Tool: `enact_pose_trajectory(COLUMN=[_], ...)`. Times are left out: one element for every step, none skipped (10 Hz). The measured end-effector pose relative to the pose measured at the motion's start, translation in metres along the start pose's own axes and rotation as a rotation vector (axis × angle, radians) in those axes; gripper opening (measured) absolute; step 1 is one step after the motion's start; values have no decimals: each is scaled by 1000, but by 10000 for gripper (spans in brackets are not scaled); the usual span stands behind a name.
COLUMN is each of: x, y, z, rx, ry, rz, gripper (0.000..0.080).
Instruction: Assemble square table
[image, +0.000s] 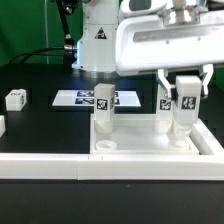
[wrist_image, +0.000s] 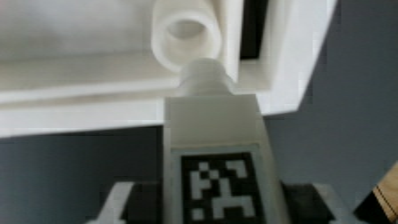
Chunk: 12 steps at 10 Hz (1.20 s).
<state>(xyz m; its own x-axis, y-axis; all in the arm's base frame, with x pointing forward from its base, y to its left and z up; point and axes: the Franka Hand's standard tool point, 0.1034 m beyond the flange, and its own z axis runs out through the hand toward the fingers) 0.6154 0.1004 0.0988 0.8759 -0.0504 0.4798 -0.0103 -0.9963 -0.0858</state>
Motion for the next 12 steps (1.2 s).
enact_pose_trajectory(x=[-4, -4, -6, -7, -9, -9, -13, -17, -20, -19, -18, -18], y=[2, 2, 1, 3, 4, 4, 4, 3, 1, 0, -2, -5], z=[4, 5, 7, 9, 11, 12, 14, 18, 21, 22, 23, 23], rx=[-3, -3, -3, -5, -6, -7, -8, -8, -8, -9, -10, -9], ry=[-5, -6, -10, -14, -16, -13, -19, -27, -27, -12, 7, 27], rz=[1, 0, 0, 1, 1, 0, 0, -3, -7, -10, -14, -16], gripper=[290, 290, 290, 290, 290, 290, 290, 290, 290, 290, 290, 290])
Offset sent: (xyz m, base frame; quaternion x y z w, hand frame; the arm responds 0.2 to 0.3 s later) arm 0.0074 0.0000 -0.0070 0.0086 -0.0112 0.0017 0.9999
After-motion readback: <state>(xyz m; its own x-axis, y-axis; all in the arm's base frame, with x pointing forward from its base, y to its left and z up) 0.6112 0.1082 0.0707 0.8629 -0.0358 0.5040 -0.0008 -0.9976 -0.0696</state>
